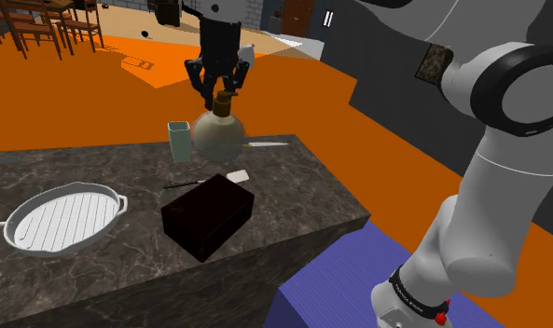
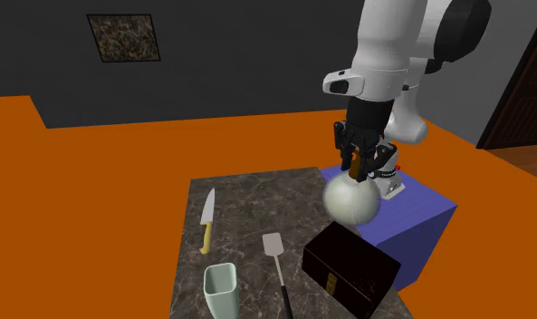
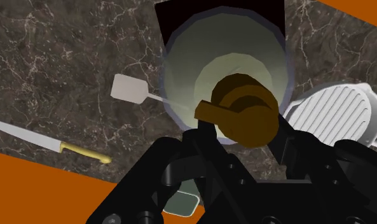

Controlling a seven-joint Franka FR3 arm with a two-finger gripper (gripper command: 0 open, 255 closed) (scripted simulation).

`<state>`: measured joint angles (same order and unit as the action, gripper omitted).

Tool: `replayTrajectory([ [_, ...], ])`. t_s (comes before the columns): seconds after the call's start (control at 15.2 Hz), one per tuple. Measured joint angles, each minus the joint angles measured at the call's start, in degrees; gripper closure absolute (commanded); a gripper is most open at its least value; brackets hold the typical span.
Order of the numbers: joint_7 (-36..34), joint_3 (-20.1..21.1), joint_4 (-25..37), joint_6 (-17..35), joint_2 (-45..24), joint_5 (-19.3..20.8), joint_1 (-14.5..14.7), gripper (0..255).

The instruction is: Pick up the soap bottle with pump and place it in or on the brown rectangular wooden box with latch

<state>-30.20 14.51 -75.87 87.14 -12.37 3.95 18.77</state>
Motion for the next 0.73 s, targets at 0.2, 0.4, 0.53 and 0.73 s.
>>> replayTrajectory([
  [0.2, -2.5, 0.9, 1.1, -0.4, -0.9, 0.4, 1.7, 255],
  [0.4, -2.8, 1.0, -1.7, 2.0, -0.5, 0.3, 1.7, 255],
  [0.53, -2.9, 1.0, -3.6, 3.7, -0.2, 0.2, 1.6, 255],
  [0.73, -2.9, 0.9, -6.7, 6.3, 0.3, 0.1, 1.4, 255],
])
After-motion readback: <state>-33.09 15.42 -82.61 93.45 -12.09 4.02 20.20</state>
